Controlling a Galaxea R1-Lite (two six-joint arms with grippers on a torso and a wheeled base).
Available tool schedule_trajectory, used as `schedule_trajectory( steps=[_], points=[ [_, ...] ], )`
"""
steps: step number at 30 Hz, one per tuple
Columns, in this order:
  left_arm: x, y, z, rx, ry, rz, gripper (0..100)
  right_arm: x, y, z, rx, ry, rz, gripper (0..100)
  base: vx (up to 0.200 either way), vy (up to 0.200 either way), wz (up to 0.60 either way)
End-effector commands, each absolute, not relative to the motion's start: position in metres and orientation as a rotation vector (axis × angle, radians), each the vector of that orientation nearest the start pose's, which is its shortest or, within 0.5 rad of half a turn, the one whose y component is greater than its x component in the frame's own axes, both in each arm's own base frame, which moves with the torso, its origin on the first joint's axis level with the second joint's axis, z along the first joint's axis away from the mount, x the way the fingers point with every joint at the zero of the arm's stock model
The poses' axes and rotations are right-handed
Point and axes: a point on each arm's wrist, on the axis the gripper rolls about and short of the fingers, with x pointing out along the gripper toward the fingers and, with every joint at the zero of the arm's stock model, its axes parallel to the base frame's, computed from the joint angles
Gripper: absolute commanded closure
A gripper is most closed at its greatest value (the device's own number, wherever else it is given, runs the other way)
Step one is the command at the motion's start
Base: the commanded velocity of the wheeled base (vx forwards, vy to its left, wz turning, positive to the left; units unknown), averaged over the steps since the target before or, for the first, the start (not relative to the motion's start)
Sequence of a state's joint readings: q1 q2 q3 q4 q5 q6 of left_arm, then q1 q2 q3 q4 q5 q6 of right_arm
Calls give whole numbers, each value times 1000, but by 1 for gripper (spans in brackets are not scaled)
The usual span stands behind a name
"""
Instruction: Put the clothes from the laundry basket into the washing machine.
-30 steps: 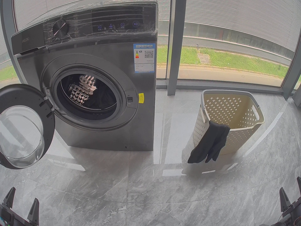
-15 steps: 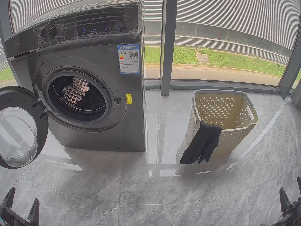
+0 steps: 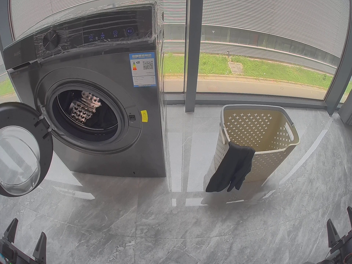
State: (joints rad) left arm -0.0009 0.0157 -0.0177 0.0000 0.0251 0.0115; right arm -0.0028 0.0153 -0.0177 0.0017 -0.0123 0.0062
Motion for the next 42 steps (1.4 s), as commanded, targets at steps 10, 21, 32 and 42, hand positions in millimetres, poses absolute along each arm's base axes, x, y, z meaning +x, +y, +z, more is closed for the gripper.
schedule_trajectory(
  steps=[10, 21, 32, 42],
  points=[
    [-23, 1, 76, -40, -2, 31, 0, -23, 0, 76, 6, 0, -15, 0, 0, -100, 0],
    [-23, 1, 76, -43, -1, 29, 0, -23, 0, 76, 6, 0, -15, 0, 0, -127, 0],
    [-23, 1, 76, -38, 1, 25, 0, -23, 0, 76, 6, 0, -15, 0, 0, 0, 0],
    [-23, 1, 76, -38, -1, 26, 0, -23, 0, 76, 6, 0, -15, 0, 0, -200, 0]
  ],
)
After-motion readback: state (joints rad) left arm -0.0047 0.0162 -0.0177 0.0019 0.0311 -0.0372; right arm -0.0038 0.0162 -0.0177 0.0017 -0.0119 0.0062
